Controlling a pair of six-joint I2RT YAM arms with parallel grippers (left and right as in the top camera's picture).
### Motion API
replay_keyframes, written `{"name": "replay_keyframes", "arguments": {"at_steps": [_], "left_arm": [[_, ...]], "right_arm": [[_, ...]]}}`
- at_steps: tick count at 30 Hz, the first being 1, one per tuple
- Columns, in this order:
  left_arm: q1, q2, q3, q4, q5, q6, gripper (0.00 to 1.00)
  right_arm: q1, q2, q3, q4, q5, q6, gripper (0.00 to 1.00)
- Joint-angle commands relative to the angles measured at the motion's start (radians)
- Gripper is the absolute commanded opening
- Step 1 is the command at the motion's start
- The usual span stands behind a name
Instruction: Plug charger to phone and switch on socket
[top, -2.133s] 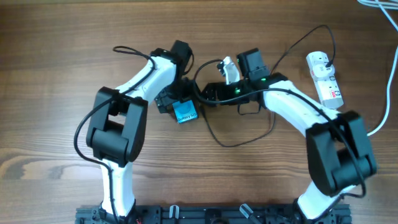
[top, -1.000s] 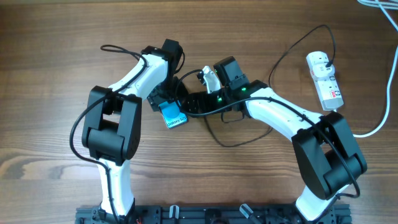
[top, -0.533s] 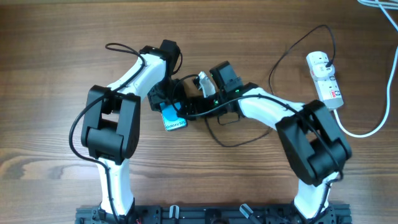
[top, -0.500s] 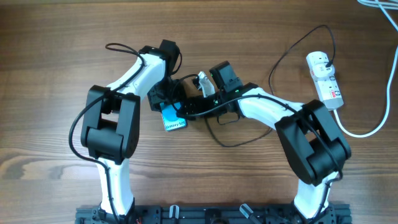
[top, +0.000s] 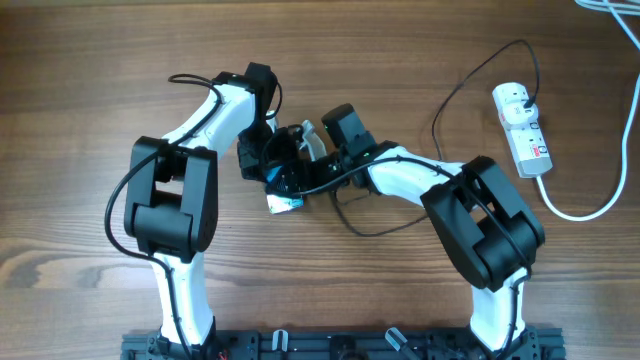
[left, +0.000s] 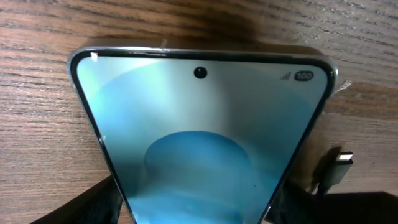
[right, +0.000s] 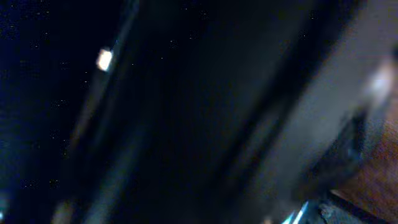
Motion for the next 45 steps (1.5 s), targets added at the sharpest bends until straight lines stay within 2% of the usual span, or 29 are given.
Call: {"name": "replay_keyframes", "arguments": {"at_steps": [1,5,10,17,21,23,26,30,33,40,45], "left_arm": [[-0.016,0.076,-0.042,0.019,0.066,0.024,0.73],[-0.016,0.076,-0.042,0.019,0.101,0.024,0.73],[-0.016,0.076,-0.042,0.019,0.101,0.02,0.78],[-0.016,0.076,-0.042,0.024,0.101,0.019,0.95],[-0.016,0.076,-0.042,0.027,0.101,0.02,0.99],[-0.016,0.076,-0.042,0.027,0.101,0.02,0.97],[-0.016,0.076,-0.042,0.03,0.101,0.02,0.88],[-0.016,0.076,-0.042,0.046,0.16,0.022,0.87],[-0.016,0.076,-0.042,0.051,0.221,0.048,0.87],[-0.016,0.076,-0.042,0.05,0.224,0.047,0.89],[-0.016,0.076,-0.042,0.05,0.224,0.047,0.99]], "right_arm": [[0.034,0.091,-0.014,0.045,0.039,0.058,0.98],[0.036,0.102,-0.014,0.05,0.039,0.073,0.9],[0.036,0.123,-0.014,0.048,0.039,0.11,0.71],[0.036,0.123,-0.014,0.039,0.039,0.11,0.61],[0.036,0.123,-0.014,0.039,0.04,0.109,0.52],[0.036,0.123,-0.014,0.04,0.04,0.109,0.51],[0.037,0.128,-0.014,0.051,0.044,0.11,0.58],[0.037,0.136,-0.014,0.07,0.043,0.14,0.56],[0.037,0.136,-0.014,0.085,0.039,0.14,0.48],[0.037,0.136,-0.014,0.129,0.039,0.143,0.2],[0.037,0.136,-0.014,0.129,0.04,0.143,0.06]]}}
